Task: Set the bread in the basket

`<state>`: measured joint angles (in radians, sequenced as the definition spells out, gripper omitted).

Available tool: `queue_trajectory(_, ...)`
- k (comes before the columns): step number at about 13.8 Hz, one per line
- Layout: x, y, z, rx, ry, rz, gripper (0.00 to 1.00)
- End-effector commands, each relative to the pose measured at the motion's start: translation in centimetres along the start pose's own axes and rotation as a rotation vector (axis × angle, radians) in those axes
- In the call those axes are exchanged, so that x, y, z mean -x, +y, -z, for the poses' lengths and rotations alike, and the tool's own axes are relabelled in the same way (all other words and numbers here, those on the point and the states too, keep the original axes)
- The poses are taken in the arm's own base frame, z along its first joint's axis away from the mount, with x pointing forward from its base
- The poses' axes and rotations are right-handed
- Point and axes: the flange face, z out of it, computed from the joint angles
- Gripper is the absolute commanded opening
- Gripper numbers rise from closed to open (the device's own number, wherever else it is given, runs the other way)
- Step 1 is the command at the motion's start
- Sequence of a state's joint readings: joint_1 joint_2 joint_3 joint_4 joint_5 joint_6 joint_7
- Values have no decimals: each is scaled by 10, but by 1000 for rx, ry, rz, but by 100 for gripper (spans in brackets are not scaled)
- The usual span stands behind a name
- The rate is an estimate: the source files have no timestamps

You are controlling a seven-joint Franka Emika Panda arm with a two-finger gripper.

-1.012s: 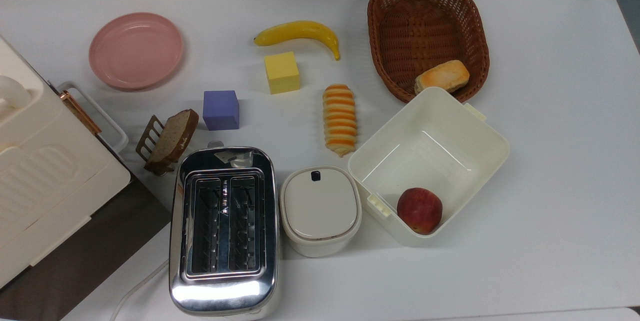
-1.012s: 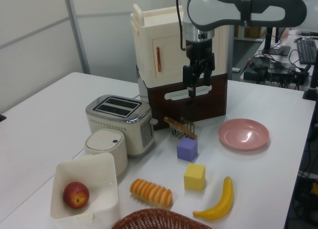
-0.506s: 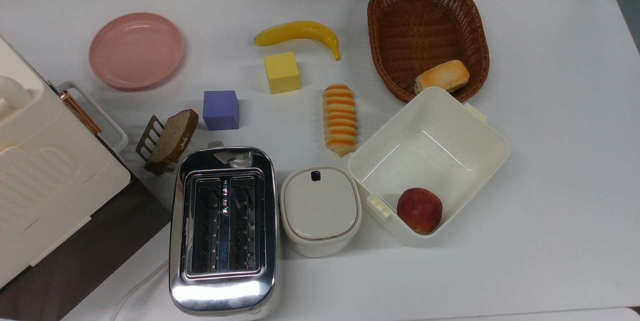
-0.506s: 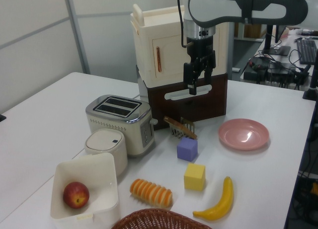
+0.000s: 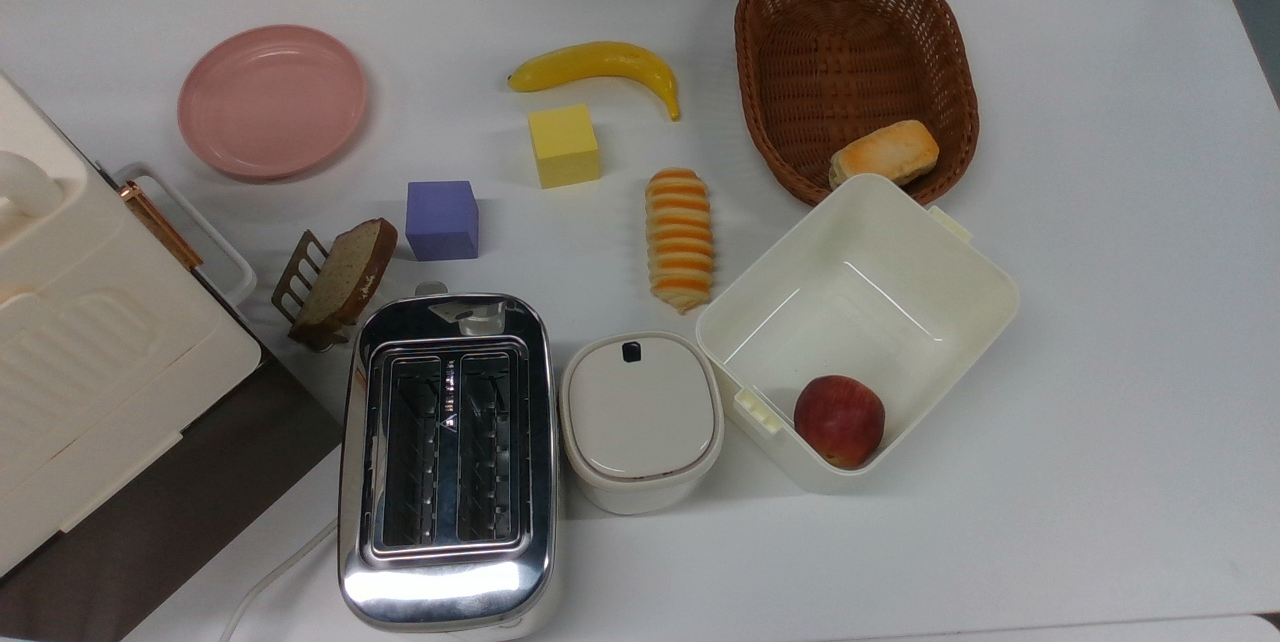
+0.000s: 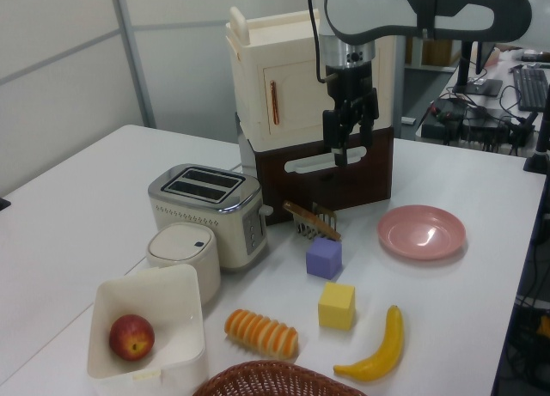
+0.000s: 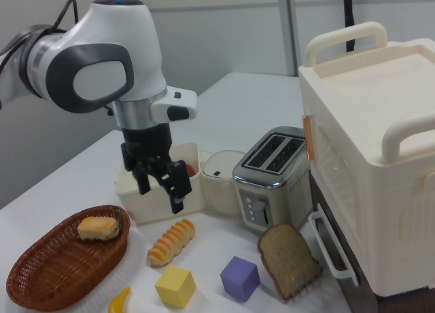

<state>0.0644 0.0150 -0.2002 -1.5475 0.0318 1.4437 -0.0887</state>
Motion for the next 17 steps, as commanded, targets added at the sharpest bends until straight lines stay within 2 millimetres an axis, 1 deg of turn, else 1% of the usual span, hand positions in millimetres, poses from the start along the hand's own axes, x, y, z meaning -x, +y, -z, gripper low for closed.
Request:
queue_trajectory(1,5,0,7,-16,-37,50,100)
queue_trajectory(3,5,-7,6,-14,-43,53,100)
queue_trajectory(7,5,-2,8,-13,-38,44,100)
queue_trajectory(17,7,-4,13,-16,-18,51,100)
